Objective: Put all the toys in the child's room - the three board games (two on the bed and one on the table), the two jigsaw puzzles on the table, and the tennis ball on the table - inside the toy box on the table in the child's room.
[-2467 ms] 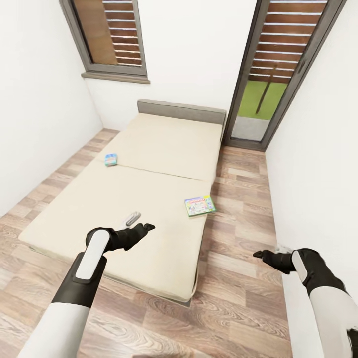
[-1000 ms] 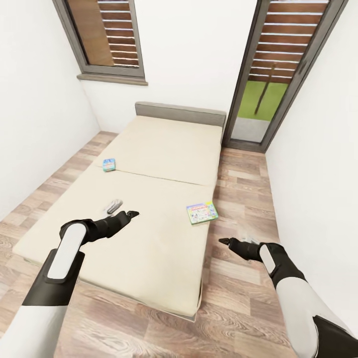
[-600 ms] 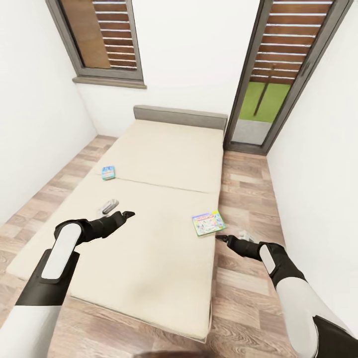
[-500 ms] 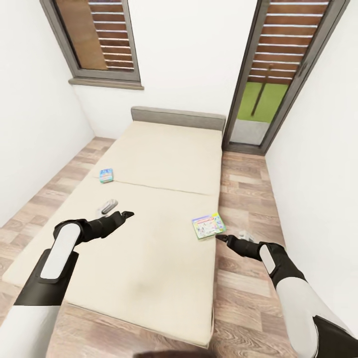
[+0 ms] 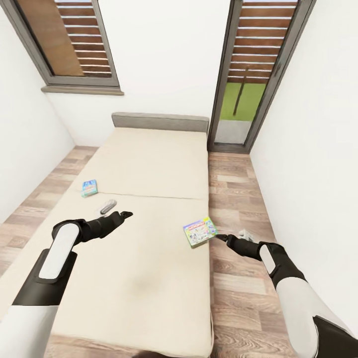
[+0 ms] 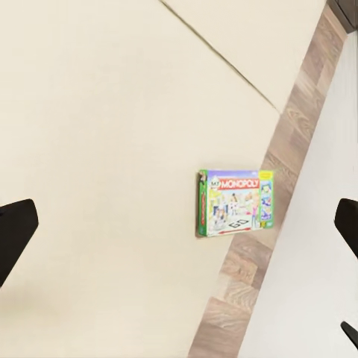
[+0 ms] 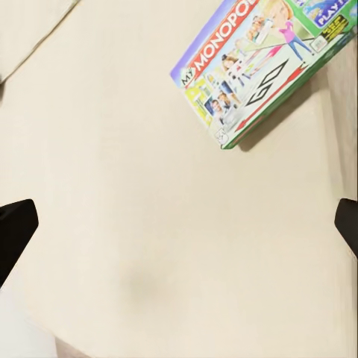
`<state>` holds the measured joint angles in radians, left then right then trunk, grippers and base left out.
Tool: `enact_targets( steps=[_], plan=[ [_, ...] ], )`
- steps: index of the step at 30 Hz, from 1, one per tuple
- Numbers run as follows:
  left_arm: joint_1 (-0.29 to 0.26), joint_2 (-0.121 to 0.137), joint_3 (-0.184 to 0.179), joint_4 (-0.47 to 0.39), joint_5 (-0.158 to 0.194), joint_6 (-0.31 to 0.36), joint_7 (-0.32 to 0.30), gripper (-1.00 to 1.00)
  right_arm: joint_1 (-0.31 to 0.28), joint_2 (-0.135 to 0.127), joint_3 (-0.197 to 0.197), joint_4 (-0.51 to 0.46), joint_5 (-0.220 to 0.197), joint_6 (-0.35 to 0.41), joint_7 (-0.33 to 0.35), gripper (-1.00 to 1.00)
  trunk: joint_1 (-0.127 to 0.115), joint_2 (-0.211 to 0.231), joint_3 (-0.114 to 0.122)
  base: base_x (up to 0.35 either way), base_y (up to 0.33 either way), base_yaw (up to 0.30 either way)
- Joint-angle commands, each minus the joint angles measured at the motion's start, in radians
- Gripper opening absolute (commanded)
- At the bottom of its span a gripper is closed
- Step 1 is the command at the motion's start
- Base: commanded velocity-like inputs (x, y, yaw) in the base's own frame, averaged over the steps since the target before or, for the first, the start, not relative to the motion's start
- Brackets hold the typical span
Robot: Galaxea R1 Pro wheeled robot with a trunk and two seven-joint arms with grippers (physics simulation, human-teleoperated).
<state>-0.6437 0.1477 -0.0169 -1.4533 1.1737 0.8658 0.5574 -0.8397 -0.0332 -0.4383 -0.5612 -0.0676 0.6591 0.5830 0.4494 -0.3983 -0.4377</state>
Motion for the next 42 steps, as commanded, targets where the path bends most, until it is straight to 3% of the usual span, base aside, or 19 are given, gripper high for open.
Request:
enact_targets(
  steps=[1,42],
  plan=[
    [-0.001,0.001,-0.001,-0.001,0.01,0.0,0.01,1.0,-0.001,0.0,-0.004,0.0,-0.007,0.009,-0.001,1.0,0.001,-0.002,-0.001,0.041,0.029,-0.2],
    [-0.001,0.003,-0.001,0.0,0.011,-0.001,0.01,1.0,-0.001,-0.001,-0.003,0.0,-0.005,0.008,-0.001,1.0,0.001,-0.002,0.003,0.005,0.004,-0.031]
  ],
)
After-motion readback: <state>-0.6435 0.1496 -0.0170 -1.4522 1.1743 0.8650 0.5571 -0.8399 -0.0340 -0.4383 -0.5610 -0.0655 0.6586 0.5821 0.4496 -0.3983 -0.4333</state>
